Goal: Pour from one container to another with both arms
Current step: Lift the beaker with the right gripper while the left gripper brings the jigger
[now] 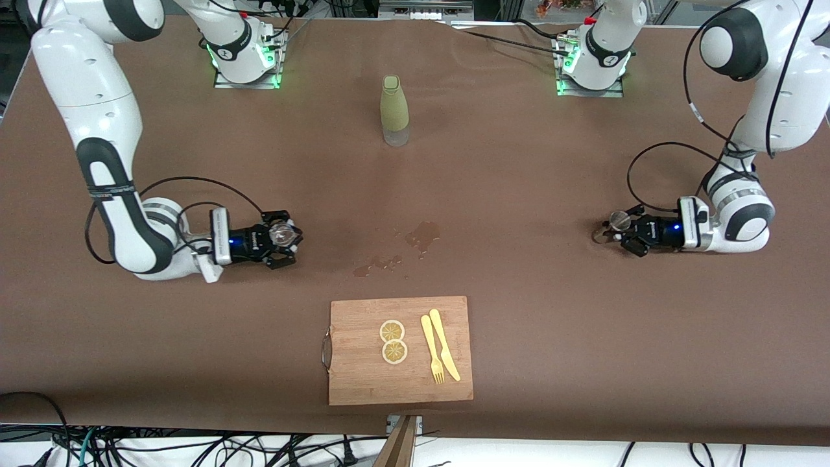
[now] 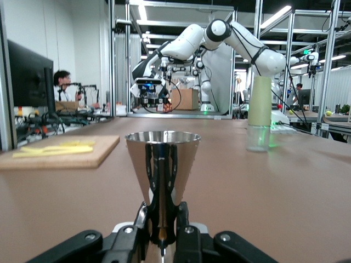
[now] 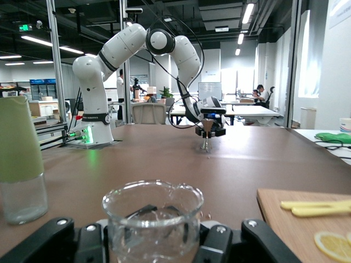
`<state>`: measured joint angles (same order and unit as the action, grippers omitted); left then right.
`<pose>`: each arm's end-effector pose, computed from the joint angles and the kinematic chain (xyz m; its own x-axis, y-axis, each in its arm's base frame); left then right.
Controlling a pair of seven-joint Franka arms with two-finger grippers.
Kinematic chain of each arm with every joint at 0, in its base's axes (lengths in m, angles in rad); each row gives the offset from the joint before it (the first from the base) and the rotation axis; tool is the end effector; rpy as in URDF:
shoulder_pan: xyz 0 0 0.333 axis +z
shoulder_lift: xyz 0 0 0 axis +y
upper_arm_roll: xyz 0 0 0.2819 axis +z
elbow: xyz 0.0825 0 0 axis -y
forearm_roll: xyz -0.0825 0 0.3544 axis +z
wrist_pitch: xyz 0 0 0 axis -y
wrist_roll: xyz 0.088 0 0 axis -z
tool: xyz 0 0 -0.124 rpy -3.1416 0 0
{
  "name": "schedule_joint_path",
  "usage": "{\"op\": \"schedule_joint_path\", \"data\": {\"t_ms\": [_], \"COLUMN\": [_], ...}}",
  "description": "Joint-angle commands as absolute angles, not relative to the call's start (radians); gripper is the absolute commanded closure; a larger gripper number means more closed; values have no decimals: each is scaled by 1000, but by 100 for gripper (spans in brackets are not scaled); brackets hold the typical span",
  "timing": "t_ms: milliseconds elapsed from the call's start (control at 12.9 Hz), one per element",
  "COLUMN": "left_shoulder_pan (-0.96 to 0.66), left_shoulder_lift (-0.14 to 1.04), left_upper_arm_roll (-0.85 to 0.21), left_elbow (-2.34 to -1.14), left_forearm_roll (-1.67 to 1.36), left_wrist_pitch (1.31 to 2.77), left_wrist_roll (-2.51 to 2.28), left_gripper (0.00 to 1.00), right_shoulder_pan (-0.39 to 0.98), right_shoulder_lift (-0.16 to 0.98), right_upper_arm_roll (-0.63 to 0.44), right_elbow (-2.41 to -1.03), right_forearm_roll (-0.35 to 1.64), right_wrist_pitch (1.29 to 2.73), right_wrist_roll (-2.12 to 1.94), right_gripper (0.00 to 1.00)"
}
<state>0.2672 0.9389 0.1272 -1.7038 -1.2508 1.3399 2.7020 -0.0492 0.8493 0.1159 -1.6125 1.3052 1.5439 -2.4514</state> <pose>0.5145 0.0685 0.0793 0.0007 -0.0420 0.9991 -0.9989 0.0459 0.0027 0.5771 0.1534 0.1601 -0.0075 0.0605 0.9981 0.9689 0.2472 -0.0077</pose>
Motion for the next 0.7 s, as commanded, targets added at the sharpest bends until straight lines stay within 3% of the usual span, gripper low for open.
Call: {"op": "schedule_joint_path", "data": {"t_ms": [0, 233, 621], "left_shoulder_pan": [145, 13, -72], "left_shoulder_lift": [933, 936, 942], "left_upper_arm_roll": [132, 129, 5], "left_elbow": [-1692, -1681, -1661], "left_forearm_roll": [-1359, -1454, -1600], "left_wrist_pitch": [1373, 1472, 1646], "left_wrist_roll": [2698, 2634, 2551], "left_gripper": [100, 100, 100], "right_shoulder_pan": [29, 145, 310], "right_shoulder_lift": [850, 824, 815], "right_upper_arm_roll": [110, 110, 109], "right_elbow": [-1588, -1583, -1479], "right_forearm_roll": [1367, 1429, 1431], "right_wrist_pitch": [1557, 1699, 1951], "right_wrist_roll": [-2419, -2301, -2035], "right_gripper": [100, 100, 100]}}
